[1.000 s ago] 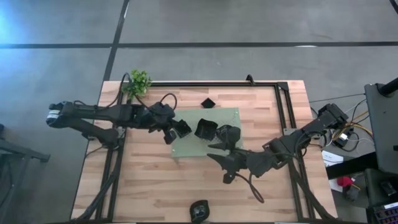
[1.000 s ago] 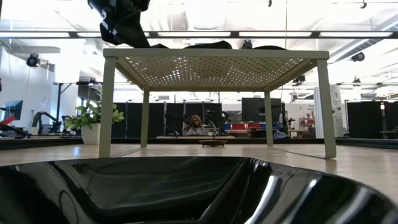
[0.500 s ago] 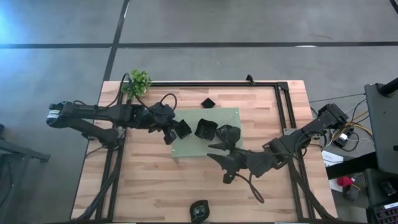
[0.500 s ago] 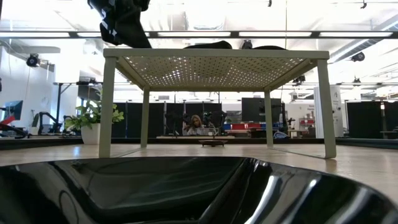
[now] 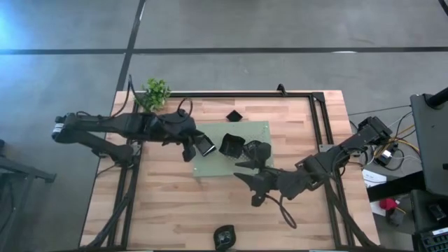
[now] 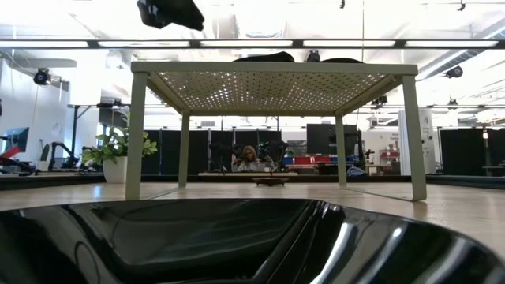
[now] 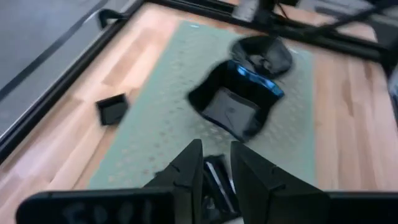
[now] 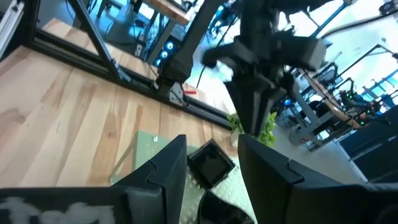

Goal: Pick & Place Mini shaped plates
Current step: Stack the square plate on top of the square plates on the shelf

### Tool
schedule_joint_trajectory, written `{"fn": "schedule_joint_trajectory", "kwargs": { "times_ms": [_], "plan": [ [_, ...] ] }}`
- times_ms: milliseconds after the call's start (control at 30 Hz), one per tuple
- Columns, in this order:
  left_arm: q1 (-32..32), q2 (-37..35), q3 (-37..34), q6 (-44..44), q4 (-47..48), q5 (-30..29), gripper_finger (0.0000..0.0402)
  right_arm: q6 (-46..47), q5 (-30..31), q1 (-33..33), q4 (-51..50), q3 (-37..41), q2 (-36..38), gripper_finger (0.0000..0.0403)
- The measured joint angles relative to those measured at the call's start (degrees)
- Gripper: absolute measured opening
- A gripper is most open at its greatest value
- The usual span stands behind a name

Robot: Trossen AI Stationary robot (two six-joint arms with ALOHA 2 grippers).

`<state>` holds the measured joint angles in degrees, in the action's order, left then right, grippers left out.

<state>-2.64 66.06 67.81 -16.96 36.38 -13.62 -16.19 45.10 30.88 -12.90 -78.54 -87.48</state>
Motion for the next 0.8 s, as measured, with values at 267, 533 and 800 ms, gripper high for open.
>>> {"fn": "schedule_joint_trajectory", "kwargs": {
  "times_ms": [267,533,800],
  "plan": [
    [-1.30,0.19,-1.80,2.24,3.97,-4.12,0.0075,2.67,-0.01,0.67,-3.66,0.02,0.39,0.0134],
    [-1.24,1.68,-4.88,1.10,7.11,-15.82,0.0075,2.69,-0.09,0.84,-3.65,0.02,0.37,0.0135],
    [-1.33,4.45,-6.40,0.43,6.81,-13.85,0.0075,2.69,-0.09,0.84,-3.61,0.02,0.37,0.0127]
  ]
}}
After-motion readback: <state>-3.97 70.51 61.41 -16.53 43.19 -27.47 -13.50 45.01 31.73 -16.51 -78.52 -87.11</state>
